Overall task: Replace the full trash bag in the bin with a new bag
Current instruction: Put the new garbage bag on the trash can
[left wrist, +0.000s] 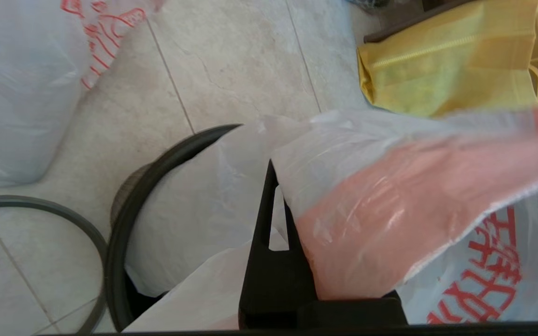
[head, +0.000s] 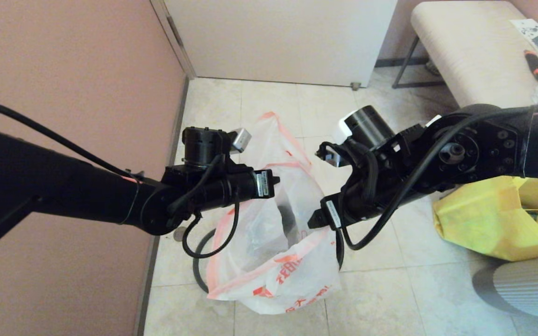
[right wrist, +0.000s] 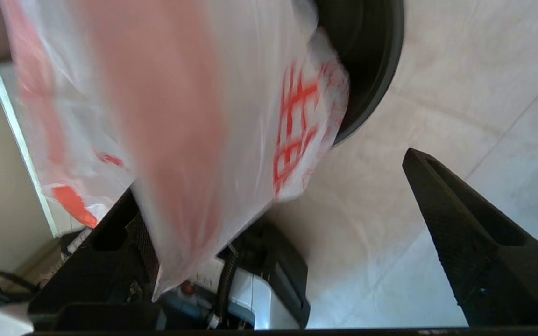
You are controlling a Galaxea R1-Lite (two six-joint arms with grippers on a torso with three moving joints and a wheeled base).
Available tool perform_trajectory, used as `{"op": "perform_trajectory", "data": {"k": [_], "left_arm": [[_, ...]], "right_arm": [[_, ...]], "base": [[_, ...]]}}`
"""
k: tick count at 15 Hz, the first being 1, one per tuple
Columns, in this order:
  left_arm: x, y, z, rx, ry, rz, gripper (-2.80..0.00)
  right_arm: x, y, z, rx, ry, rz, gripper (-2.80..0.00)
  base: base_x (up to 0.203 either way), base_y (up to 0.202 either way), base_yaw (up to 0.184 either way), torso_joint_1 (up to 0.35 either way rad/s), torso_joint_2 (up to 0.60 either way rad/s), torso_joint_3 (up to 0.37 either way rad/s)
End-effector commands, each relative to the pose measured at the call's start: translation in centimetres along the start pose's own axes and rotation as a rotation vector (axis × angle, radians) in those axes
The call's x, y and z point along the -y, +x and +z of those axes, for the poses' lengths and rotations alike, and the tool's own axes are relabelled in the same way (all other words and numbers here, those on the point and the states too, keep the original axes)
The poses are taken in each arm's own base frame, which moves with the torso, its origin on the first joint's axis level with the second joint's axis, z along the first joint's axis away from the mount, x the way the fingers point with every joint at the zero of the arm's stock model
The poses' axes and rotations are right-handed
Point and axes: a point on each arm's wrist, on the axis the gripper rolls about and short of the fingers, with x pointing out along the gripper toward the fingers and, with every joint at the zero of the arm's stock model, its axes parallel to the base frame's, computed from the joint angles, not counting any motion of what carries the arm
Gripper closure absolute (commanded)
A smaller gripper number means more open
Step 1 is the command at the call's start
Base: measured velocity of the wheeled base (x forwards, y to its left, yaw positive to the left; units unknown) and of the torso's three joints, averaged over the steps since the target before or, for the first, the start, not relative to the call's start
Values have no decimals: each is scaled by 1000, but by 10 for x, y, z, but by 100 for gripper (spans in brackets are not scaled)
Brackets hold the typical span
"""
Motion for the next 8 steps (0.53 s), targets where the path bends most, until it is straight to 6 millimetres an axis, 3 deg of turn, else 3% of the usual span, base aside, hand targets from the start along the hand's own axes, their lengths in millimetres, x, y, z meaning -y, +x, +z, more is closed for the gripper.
{"op": "perform_trajectory", "data": {"k": [1, 4, 5, 8], "left_arm": [[0, -1, 1, 6, -1, -1, 0], [0, -1, 2, 7, -1, -2, 0], [0, -1, 1, 4, -2, -1, 0], [0, 1, -2, -13, -3, -21, 0]], "right_arm": [[-3, 10, -10, -47, -7, -21, -280], [-5, 22, -15, -74, 11, -59, -280], [-5, 24, -15, -76, 15, -60, 0], [-3, 27, -16, -90, 42, -63, 0]], "base": [[0, 0, 0, 0, 0, 0], [0, 0, 0, 0, 0, 0], [0, 0, 0, 0, 0, 0], [0, 0, 0, 0, 0, 0]]}}
